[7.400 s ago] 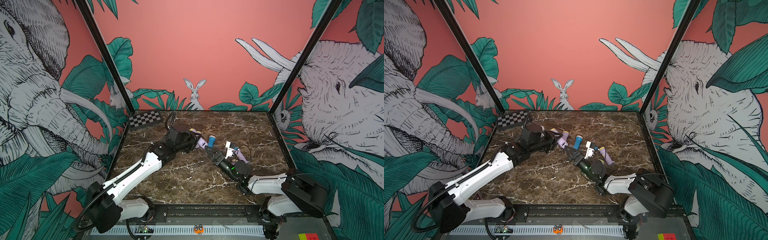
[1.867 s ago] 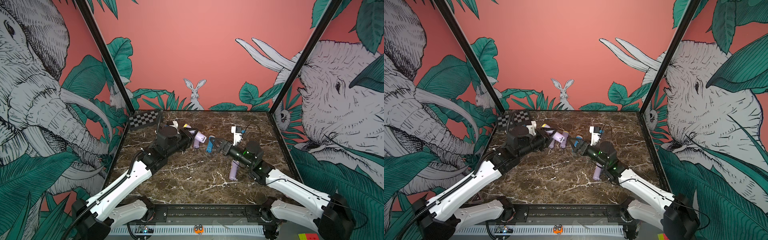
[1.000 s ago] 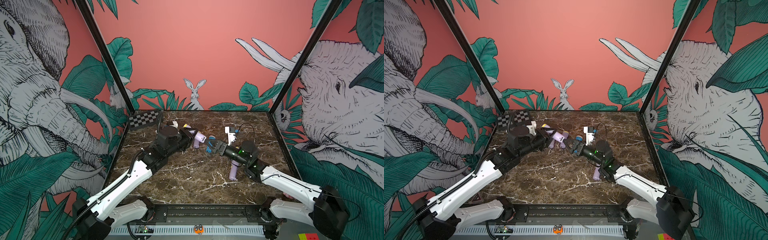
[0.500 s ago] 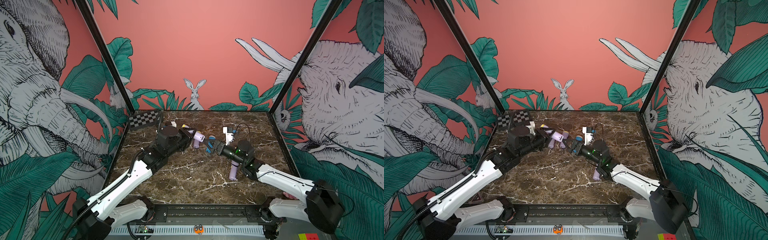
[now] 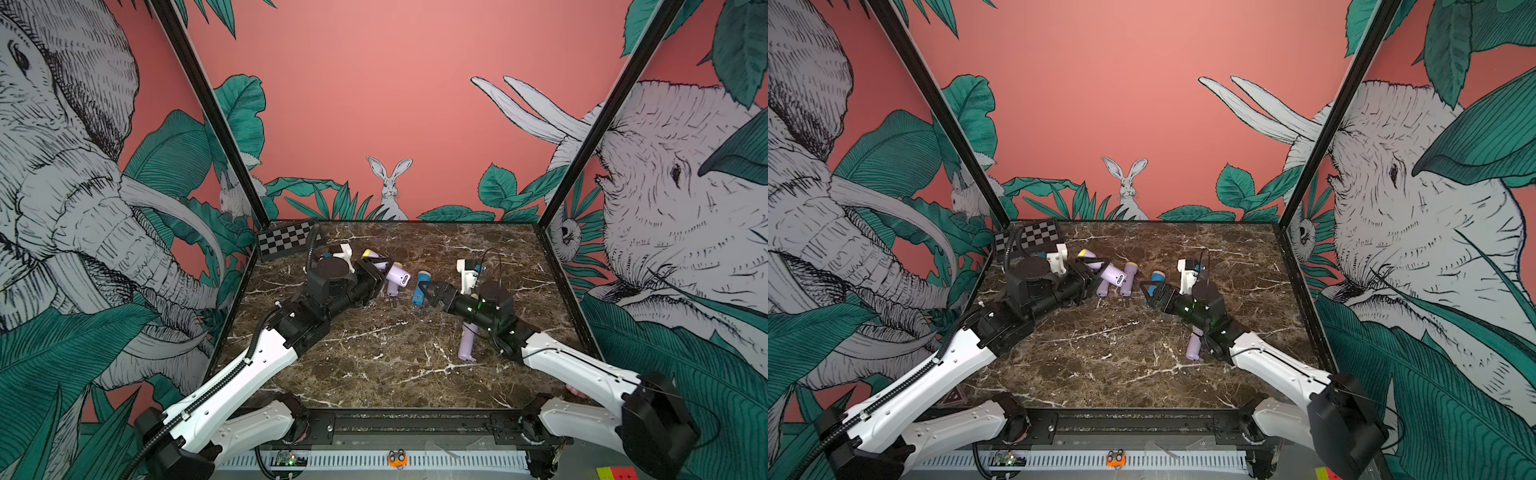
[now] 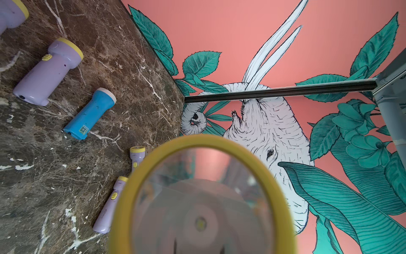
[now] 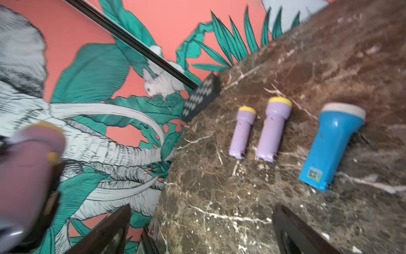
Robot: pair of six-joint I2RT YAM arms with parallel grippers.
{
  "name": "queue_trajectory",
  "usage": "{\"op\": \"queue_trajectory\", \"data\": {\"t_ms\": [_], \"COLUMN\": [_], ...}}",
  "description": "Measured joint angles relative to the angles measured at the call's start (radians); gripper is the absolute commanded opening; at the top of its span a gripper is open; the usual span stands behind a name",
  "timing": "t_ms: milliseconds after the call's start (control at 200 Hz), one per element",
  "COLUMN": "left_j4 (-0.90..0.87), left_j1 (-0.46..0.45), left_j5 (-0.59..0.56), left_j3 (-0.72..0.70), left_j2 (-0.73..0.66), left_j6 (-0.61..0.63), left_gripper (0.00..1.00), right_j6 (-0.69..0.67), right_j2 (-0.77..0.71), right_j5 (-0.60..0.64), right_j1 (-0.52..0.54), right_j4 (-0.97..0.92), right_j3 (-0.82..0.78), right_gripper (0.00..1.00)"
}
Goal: Close the plug at the bottom of the flashlight
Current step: Close the plug of the flashlight.
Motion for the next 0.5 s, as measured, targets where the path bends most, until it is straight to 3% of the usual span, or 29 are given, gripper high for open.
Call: {"op": "queue_trajectory", "data": {"t_ms": [210,350,500], "left_j4": [-0.165,-0.346,-0.526], "left_j1": [0.048,0.134,0.196], "left_j5": [-0.026,-0.068,-0.135], "left_j3": [0.034,0.123,0.25], "left_j2": [0.017,0.1,0.28], "left_j6": [0.107,0.265,0.491], "left_gripper": [0.0,0.0,0.0], "right_j6": [-0.106,-0.247,-0.358], "right_j2": [-0.117,-0.181,-0.266], "right_j5": [0.019,0.076,0.107], "right_j1": [-0.004,-0.005,-0.005], "right_j4": [-0.145,-0.391,-0.543], "right_j3": [0.048,0.187,0.28], "right_gripper": [0.99,0.99,0.99]}}
